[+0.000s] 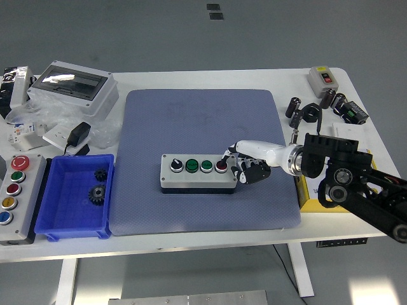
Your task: Pick up the button,place it on the desk,press the button,press the button
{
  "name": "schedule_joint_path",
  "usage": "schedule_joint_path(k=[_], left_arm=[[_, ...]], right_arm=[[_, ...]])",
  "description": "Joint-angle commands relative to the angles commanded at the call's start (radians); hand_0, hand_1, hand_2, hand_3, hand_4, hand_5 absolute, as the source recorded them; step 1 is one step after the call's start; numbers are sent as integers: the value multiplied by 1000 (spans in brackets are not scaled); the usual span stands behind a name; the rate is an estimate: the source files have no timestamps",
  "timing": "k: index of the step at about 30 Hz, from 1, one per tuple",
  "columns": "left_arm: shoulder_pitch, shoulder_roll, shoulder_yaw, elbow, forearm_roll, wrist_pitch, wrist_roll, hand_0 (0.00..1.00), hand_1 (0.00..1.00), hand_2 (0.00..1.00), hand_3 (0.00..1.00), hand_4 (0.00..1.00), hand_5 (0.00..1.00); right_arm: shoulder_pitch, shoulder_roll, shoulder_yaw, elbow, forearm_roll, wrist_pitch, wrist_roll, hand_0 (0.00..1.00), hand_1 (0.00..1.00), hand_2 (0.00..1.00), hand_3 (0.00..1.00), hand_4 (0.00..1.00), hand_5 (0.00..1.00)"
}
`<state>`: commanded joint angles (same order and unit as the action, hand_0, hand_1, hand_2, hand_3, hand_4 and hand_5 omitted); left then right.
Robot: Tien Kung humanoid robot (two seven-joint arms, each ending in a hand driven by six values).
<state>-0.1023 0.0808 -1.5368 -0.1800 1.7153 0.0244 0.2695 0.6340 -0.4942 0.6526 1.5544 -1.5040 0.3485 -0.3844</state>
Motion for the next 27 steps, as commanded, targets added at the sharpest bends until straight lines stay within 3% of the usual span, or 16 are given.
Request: schedule_joint_path(k=[6,15,17,20,25,27], left_arm=[[1,1,3,0,-3,0,-1,616,510,516,590,627,135],[4,0,4,0,-5,0,-1,616,509,515,590,627,136],[4,0,5,0,-7,0,0,616,509,515,590,627,136],[5,-2,5,0,-9,0,0,616,509,515,590,627,137],[11,-8,6,0,-13,2,0,616,509,515,590,627,137],[13,-8,6,0,-14,3,-1,616,509,515,590,627,137]], right_arm=[[-6,-1,12,7,5,-14,13,2,106,197,742,238,79],[-52,-25,174,106,112,-91,153,2,106,199,743,240,79],[-80,-15,214,106,140,-125,185,2,106,199,743,240,79],[-137,32,278,57,175,-206,249,2,107,199,738,241,79],[-244,144,395,-60,285,-403,419,2,107,199,738,241,79],[-279,179,433,-95,328,-458,479,12,149,255,733,278,101]])
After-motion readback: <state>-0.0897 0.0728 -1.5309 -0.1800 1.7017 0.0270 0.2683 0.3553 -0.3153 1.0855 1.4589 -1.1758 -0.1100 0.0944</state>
